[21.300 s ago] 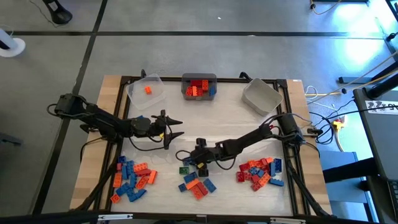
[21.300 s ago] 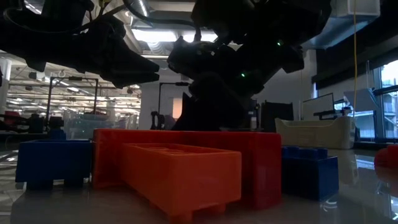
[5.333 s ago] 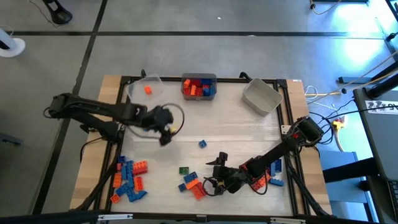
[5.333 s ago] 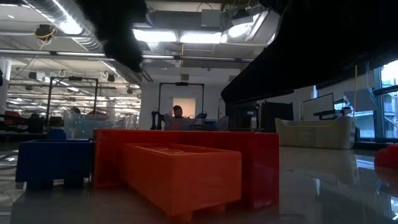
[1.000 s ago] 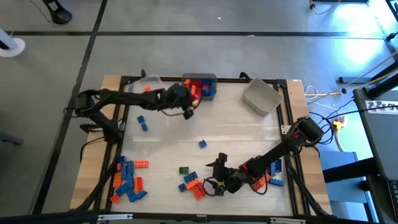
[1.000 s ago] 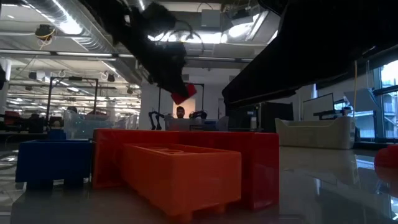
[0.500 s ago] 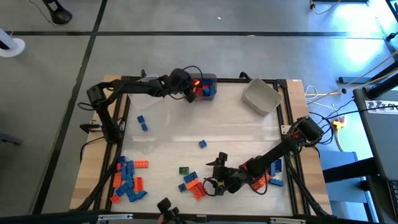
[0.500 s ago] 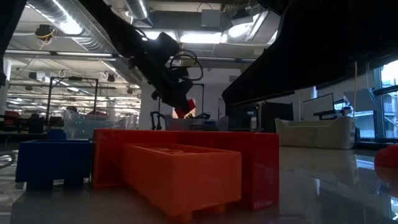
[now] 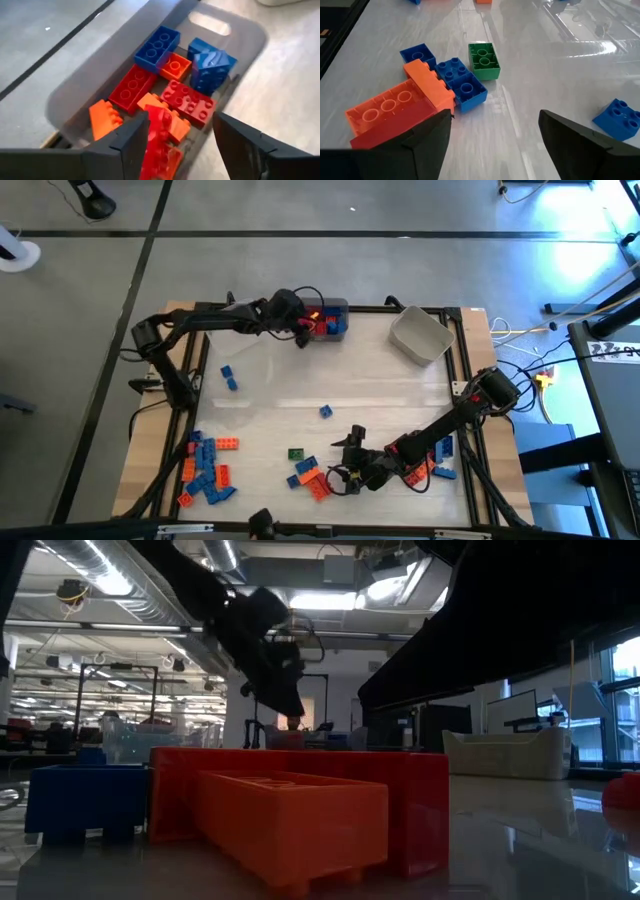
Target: Sort blocks by size
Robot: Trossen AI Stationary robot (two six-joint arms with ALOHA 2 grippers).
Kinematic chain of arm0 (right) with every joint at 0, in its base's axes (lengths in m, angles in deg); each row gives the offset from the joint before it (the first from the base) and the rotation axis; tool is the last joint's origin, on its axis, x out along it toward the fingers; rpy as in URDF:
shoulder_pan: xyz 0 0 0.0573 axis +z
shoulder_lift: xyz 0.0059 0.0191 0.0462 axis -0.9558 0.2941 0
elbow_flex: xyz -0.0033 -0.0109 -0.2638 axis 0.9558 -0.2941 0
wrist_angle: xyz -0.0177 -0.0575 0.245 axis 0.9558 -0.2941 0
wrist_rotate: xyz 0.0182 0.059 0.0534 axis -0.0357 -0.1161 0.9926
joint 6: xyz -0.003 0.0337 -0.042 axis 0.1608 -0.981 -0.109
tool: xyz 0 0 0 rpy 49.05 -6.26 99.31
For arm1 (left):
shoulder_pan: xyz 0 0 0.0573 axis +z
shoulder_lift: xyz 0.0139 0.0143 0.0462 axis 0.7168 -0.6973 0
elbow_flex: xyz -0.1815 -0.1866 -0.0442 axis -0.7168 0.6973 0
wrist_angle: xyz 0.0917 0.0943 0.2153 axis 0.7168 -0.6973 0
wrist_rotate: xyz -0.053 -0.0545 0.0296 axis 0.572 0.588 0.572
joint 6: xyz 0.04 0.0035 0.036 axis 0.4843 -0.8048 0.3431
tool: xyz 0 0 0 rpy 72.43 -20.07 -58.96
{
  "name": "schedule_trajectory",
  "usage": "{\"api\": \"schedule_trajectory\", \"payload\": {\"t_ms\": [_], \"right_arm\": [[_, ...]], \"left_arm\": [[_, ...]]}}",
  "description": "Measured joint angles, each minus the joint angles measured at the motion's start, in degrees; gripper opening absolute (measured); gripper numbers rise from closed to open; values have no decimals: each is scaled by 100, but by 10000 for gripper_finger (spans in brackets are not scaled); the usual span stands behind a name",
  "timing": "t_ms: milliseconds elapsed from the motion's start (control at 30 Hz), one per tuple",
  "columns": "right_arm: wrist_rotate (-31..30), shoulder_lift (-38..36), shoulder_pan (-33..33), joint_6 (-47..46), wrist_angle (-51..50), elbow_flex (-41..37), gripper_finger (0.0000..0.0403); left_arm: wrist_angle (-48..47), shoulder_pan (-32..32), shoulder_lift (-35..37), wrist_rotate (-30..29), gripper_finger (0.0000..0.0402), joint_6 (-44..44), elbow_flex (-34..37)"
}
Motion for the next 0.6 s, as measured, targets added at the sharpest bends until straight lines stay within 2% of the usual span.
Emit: {"api": "schedule_trajectory", "payload": {"t_ms": [267,433,600], "right_arm": [[0,0,0,-2,6,0,298],[0,0,0,-15,11,0,298],[0,0,0,-37,13,0,298]], "left_arm": [[-2105,-796,1265,-1,214,-238,0],[-3477,-1779,1905,4,214,-875,5],[-4319,-2952,2145,-20,214,-1843,9]]}}
